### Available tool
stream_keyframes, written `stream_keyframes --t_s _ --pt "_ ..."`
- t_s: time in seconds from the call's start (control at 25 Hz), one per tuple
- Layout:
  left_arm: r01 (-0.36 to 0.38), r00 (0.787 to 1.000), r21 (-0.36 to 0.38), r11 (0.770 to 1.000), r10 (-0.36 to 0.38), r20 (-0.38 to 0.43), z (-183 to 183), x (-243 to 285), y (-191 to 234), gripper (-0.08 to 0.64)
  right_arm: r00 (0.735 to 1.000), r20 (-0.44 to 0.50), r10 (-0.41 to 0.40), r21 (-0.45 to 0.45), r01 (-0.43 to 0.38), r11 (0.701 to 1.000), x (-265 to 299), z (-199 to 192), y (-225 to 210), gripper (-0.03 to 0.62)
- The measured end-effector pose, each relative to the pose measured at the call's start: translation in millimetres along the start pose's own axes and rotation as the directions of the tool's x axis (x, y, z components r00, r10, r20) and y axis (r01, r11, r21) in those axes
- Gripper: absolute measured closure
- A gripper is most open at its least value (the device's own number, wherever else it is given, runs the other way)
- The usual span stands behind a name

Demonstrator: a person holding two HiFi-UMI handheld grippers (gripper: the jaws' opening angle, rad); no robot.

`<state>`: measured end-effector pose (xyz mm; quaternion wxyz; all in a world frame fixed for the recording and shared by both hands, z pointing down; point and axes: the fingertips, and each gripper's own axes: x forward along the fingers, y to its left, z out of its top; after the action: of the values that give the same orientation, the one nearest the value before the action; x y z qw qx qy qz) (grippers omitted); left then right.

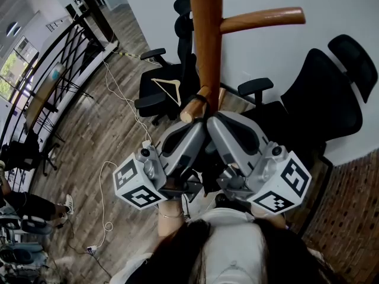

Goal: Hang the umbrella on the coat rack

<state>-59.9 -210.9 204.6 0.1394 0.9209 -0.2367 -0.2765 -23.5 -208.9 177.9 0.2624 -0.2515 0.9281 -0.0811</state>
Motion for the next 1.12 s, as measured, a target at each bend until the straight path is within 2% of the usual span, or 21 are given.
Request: stream_keyframes --t_s 1.12 --pt "-0.056 0.997 -0.024 0.998 0.054 -0.052 -23.1 5.7 25.9 0.548 0.998 -0.041 -0.046 0.047 0.048 0.998 -2.4 -20.2 -32.3 0.558"
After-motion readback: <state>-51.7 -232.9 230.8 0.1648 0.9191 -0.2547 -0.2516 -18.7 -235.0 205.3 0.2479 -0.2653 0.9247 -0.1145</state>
